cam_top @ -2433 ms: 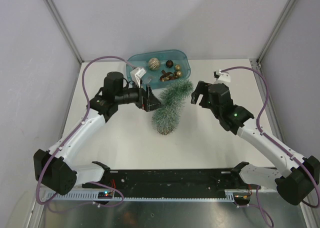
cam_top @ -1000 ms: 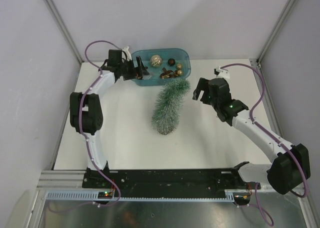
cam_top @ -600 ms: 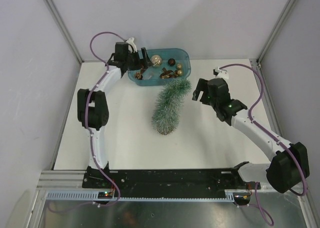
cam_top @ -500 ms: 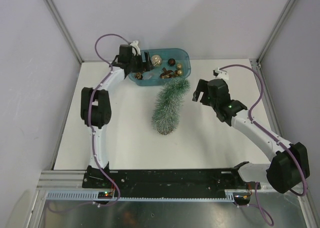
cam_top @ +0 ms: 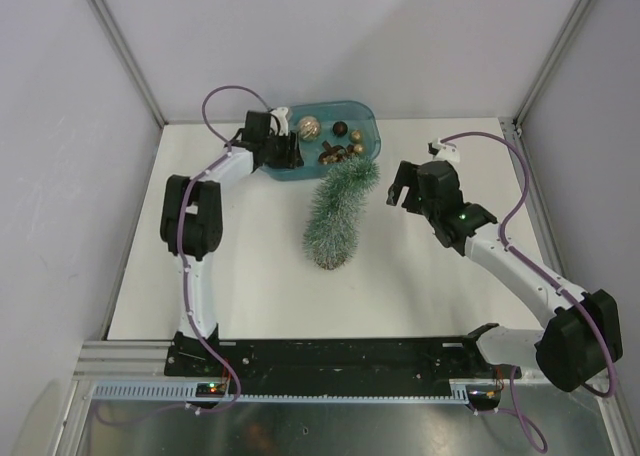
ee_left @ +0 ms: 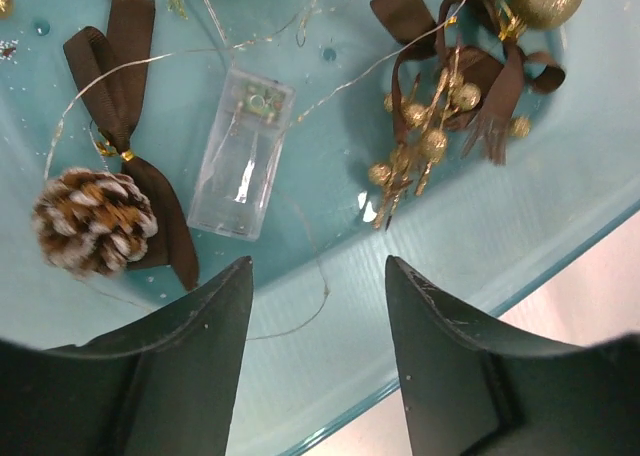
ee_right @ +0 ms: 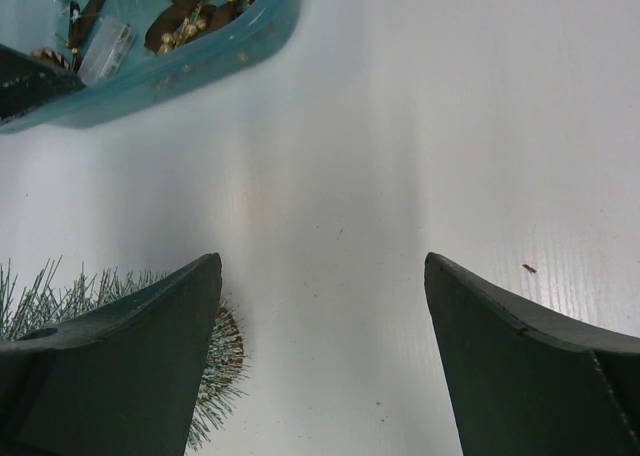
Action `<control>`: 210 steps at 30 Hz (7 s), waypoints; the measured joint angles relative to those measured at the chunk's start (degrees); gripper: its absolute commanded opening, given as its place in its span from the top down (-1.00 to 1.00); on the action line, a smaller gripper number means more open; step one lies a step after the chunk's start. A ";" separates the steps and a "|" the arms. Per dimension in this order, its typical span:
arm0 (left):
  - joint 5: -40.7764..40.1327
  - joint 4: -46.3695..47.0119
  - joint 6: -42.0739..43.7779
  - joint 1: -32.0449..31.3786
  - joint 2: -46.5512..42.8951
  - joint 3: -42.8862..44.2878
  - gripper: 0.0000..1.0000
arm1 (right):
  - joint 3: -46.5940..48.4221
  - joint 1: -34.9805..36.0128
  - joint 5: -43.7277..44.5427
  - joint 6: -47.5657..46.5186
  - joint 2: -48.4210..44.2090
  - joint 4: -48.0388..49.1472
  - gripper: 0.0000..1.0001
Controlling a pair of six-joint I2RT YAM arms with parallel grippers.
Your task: Decorate the small christmas tree
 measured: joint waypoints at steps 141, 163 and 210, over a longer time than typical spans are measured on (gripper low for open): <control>7.04 -2.36 34.99 0.98 -17.29 -12.31 -0.56 | 10.58 -2.67 -14.49 5.46 28.87 17.00 -0.32; 9.49 -0.85 42.88 0.57 -2.12 2.80 -0.49 | 10.40 -3.04 -14.34 5.42 28.83 17.05 -0.33; 5.92 -1.46 51.36 -3.54 4.81 7.89 1.00 | 8.55 -3.21 -14.84 5.46 28.83 17.97 -0.22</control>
